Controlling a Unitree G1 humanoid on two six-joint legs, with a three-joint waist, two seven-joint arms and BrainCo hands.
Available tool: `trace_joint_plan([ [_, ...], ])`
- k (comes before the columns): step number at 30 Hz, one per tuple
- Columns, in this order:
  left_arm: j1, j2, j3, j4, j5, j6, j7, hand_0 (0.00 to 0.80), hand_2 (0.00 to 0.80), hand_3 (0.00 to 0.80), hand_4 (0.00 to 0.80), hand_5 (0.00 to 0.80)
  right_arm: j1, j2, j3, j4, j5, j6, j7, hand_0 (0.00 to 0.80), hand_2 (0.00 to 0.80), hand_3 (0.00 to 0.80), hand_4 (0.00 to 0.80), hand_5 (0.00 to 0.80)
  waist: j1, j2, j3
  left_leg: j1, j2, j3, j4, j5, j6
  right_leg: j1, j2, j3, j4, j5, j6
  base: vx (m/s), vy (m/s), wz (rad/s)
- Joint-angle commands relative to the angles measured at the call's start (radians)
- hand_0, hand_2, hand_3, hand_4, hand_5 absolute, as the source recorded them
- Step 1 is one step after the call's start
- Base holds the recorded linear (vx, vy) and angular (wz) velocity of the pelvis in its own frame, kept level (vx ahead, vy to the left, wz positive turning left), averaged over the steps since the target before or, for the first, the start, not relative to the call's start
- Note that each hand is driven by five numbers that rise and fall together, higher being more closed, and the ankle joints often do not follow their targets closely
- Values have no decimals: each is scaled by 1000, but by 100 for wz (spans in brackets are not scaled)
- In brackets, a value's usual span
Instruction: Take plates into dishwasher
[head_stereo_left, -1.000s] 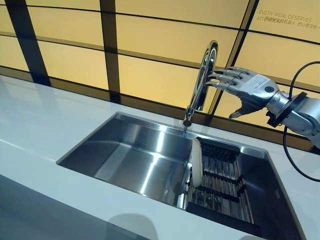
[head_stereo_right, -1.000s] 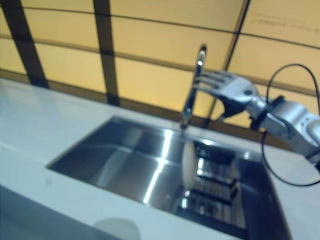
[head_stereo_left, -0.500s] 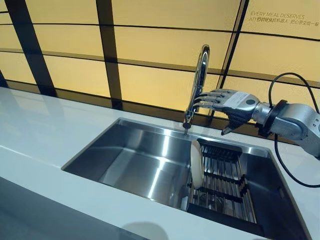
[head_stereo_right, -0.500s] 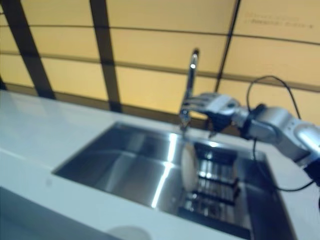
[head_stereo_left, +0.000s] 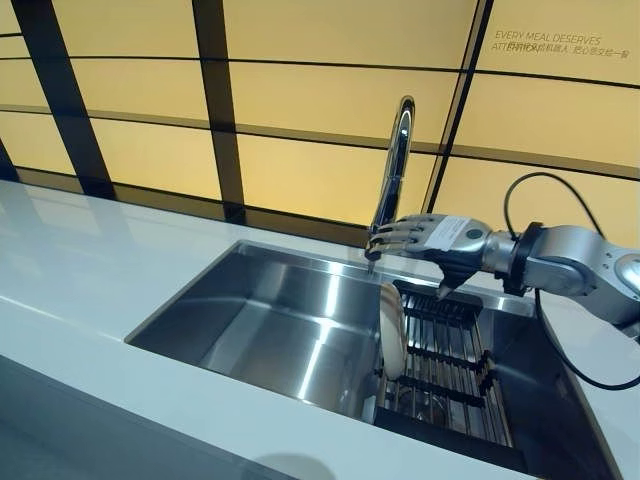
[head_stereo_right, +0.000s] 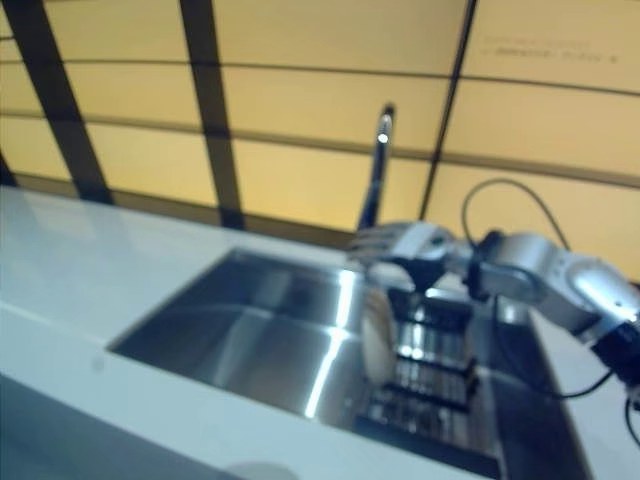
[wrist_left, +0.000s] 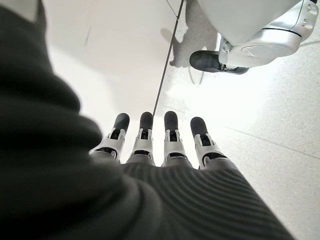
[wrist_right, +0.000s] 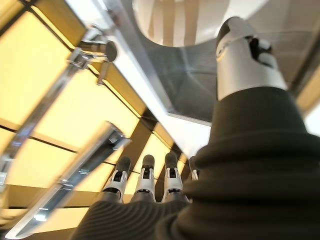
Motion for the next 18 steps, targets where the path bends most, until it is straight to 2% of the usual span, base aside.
trace_joint_plan([
  [1,-32,37,-41,28,0,-17,0,0,0,0,0,0,-18,15,47,-21,15,-11,25,0,0,0,0,0,23,-50,-36,-9,18,81,-26,17,17,15,-12,-24,2,-37,2,0,0,0],
  [10,-31,34,-49,42,0,-20,-1,0,0,0,0,0,-116,26,120,-95,10,-8,87,0,0,0,0,0,29,-55,-46,-7,19,81,-26,18,15,20,-8,-23,2,-40,2,1,1,0],
  [18,-26,25,-50,45,3,-20,-4,0,0,0,0,0,-225,53,213,-148,61,4,198,0,0,0,0,0,44,-62,-55,-10,18,80,-26,21,14,22,-7,-30,2,-42,2,0,0,0],
])
